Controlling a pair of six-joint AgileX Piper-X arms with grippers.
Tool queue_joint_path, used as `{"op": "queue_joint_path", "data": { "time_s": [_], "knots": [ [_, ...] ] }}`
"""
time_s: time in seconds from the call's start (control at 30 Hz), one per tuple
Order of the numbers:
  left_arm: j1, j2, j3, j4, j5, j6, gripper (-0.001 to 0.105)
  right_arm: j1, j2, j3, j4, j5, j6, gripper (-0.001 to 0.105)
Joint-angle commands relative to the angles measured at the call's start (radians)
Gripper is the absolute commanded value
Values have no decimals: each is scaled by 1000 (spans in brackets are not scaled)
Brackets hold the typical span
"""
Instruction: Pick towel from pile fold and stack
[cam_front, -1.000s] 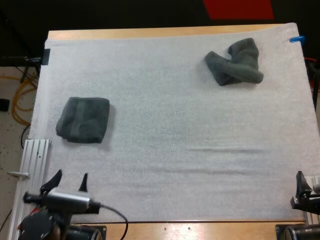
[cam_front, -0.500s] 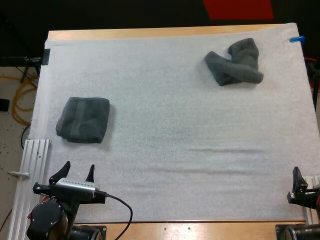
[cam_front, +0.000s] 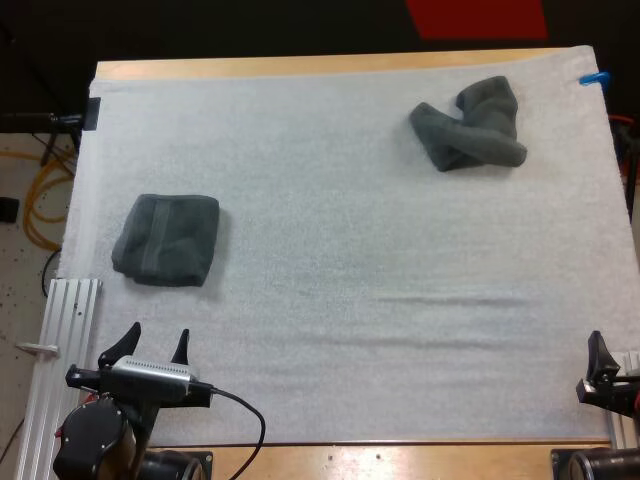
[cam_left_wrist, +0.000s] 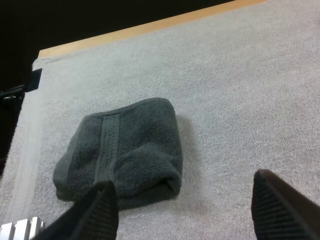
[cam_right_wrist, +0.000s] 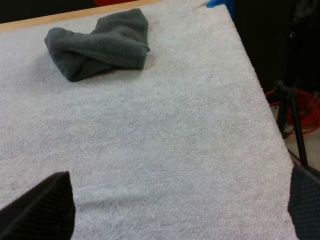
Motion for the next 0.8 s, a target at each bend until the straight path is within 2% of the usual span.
{"op": "queue_joint_path", "data": {
  "time_s": [0.0, 0.3, 0.77],
  "knots": [
    [6, -138, -5, -13, 4, -12, 56, -5, -39, 1, -10, 0, 5, 84],
    [117, -138, -5, -13, 4, -12, 56, -5, -39, 1, -10, 0, 5, 84],
    [118, -138, -5, -13, 4, -12, 56, -5, -39, 1, -10, 5, 5, 84]
  ]
}}
